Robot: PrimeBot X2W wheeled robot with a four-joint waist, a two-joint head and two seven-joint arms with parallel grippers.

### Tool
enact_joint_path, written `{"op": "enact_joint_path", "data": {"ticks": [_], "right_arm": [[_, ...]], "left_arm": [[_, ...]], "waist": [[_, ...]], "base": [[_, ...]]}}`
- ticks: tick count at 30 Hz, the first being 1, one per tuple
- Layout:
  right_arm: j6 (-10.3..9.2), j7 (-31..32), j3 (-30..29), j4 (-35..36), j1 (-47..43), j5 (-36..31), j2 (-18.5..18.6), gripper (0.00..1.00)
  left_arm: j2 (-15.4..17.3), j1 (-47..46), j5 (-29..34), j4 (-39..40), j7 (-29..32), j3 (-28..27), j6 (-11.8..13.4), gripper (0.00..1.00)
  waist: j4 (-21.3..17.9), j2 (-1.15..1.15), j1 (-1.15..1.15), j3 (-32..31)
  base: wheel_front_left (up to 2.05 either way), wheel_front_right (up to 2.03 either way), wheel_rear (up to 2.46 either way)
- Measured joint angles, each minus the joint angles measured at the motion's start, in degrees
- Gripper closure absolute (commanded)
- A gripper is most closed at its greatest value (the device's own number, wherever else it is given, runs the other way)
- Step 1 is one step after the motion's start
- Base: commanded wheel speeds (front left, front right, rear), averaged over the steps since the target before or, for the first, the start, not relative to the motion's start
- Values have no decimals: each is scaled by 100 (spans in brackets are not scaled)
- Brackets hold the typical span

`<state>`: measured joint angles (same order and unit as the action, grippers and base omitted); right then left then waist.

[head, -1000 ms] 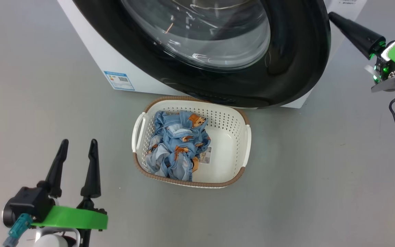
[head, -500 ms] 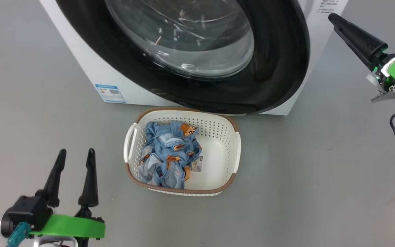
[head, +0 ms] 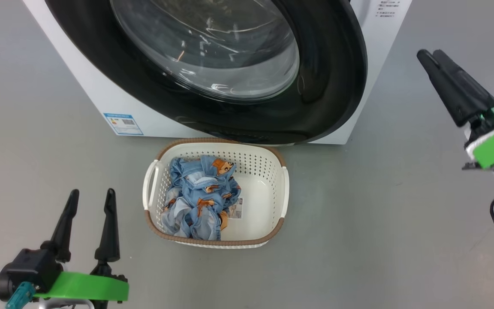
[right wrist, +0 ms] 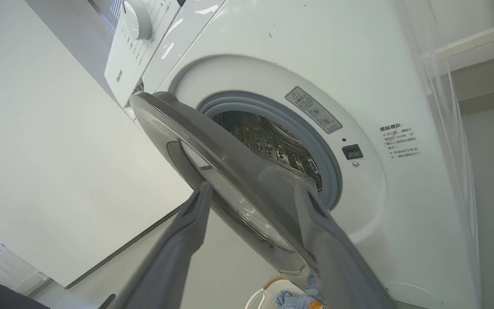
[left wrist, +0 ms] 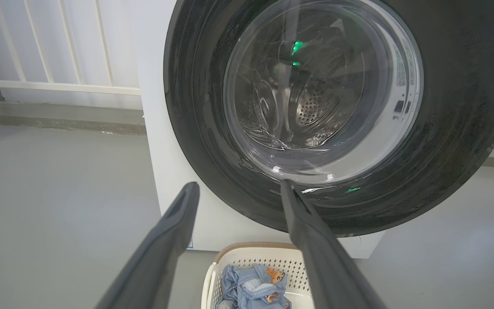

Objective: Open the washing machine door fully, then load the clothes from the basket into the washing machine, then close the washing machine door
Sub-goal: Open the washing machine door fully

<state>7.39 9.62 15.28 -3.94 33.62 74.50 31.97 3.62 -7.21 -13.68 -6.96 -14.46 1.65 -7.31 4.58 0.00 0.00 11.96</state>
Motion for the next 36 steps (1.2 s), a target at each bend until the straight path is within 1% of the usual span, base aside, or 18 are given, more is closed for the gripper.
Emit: {"op": "enact_joint_path", "data": {"ticks": [3, 6, 7, 10, 12, 14, 16, 20, 27, 31, 36], "right_arm": [[0, -542, 103, 271, -298, -503, 185, 0], [1, -1105, 131, 452, -649, -861, 282, 0], [1, -1105, 131, 452, -649, -861, 282, 0], [1, -1621, 152, 577, -954, -1161, 324, 0], [1, -1961, 136, 606, -1167, -1450, 374, 0], [1, -2161, 81, 578, -1403, -1757, 370, 0], [1, -2279, 2, 519, -1625, -2030, 304, 0], [1, -2386, -214, 381, -1959, -2518, -10, 0], [1, -2393, -494, 331, -2221, -3360, -525, 0], [1, -2393, -523, 324, -2318, -3591, -668, 0], [1, -2393, -576, 325, -2318, -3675, -695, 0]], "left_arm": [[1, 0, 0, 7, 0, 0, 0, 0], [1, 3, 0, 19, 0, -2, 0, 0], [1, 3, 0, 19, 0, -2, 0, 0], [1, 12, 0, 40, 0, -11, 0, 0], [3, 18, 0, 47, 0, -26, 0, 0], [4, 26, 0, 60, 0, -38, 0, 0], [7, 71, 0, 89, 0, -67, 0, 0], [7, 116, 1, 99, 0, -92, 0, 0], [7, 116, 1, 97, 0, -81, 0, 0], [8, 116, 2, 94, 0, -36, 0, 0], [16, 117, 2, 83, 0, -22, 0, 0]], "waist": [[-17, 0, 0, 10], [-26, 0, 0, 14], [-26, 0, 0, 14], [-38, 0, 0, 13], [-47, 0, 0, 12], [-58, 0, 0, 3], [-80, 0, 0, 2], [-133, 0, 0, 9], [-193, 0, 0, -37], [-178, 0, 0, -69], [-147, 0, 0, -110]], "base": [[0, 0, 0], [0, 0, 0], [0, 0, 0], [0, 0, 0], [0, 0, 0], [0, 0, 0], [0, 0, 0], [0, 0, 0], [0, 0, 0], [0, 0, 0], [0, 0, 0]]}}
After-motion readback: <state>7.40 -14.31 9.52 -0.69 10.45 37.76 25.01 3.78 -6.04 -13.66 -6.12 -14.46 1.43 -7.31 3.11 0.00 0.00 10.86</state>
